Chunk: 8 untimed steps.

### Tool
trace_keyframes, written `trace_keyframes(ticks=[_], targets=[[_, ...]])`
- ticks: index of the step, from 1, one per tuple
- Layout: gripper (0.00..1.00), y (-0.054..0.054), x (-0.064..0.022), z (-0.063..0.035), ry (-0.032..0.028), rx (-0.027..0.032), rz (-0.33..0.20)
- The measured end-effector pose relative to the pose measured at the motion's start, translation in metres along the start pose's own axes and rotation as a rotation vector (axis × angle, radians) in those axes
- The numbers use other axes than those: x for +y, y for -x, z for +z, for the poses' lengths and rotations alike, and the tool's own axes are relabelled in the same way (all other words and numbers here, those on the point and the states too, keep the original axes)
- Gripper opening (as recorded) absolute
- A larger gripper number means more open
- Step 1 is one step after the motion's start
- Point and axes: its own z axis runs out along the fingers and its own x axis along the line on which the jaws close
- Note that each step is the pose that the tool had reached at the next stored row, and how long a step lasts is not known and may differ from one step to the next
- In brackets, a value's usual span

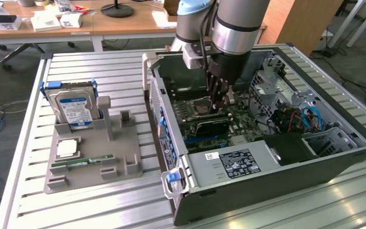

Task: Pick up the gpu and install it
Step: 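Press down on the gpu until it lock into place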

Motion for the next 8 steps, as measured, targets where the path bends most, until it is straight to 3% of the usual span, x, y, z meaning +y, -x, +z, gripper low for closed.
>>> trace_keyframes(ticks=[2,5,8], targets=[[0.11,0.0000,0.0011,0.0001,-0.0105,-0.0013,0.000],[0.11,0.0000,0.0034,0.0001,-0.0201,-0.0014,0.000],[0.11,0.0000,0.0034,0.0001,-0.0203,-0.0015,-0.001]])
